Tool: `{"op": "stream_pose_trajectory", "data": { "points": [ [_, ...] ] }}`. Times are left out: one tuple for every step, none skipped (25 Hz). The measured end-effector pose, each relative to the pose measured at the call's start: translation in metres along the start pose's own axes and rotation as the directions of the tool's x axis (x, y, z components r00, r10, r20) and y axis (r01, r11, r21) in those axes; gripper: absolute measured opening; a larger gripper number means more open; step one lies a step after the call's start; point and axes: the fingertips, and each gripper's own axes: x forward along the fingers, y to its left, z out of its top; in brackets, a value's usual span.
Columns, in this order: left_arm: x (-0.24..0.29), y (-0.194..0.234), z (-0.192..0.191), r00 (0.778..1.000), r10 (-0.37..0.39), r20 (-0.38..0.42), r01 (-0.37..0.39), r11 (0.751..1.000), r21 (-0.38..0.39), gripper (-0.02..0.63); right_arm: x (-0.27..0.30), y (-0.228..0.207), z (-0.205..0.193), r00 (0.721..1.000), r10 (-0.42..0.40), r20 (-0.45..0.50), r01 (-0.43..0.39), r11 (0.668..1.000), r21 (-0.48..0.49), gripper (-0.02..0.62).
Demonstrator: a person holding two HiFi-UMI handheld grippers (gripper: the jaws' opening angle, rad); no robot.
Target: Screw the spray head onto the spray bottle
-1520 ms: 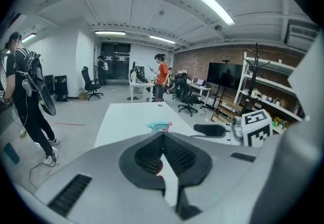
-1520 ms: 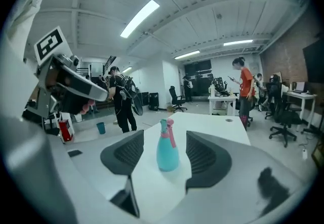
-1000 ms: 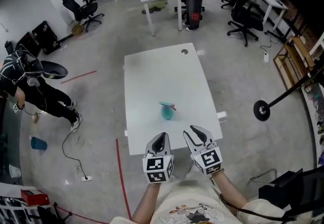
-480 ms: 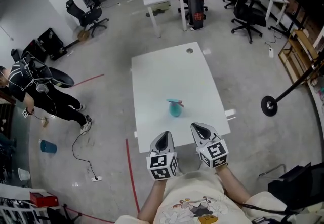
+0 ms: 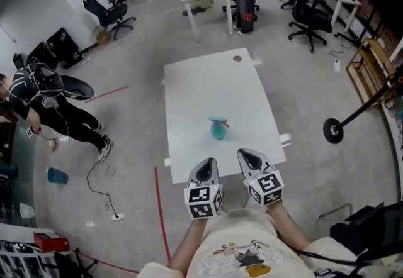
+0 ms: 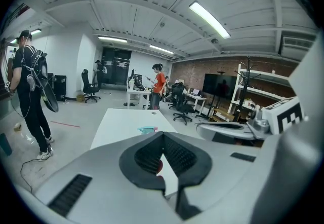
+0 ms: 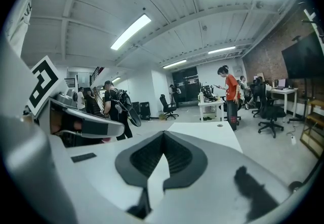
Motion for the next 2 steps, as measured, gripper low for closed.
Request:
{"op": "stream_pose_trajectory", "data": {
  "points": [
    [-0.0001,-0.0026,-0.0041,1.000,-0.004,-0.006,0.004,1.000,-0.001,0.006,-0.0028,-0.0010,-0.0035,1.000,-0.003,-0.004,0.003,1.000,0.004,0.006],
    [-0.0002,-0.0052,-0.0083,1.000,-0.008,-0.012,0.008,1.000,-0.003,0.006,-0.0057,-0.0021,-0.0070,1.000,-0.006,-0.007,0.006,1.000,0.008,0.006]
  ]
}}
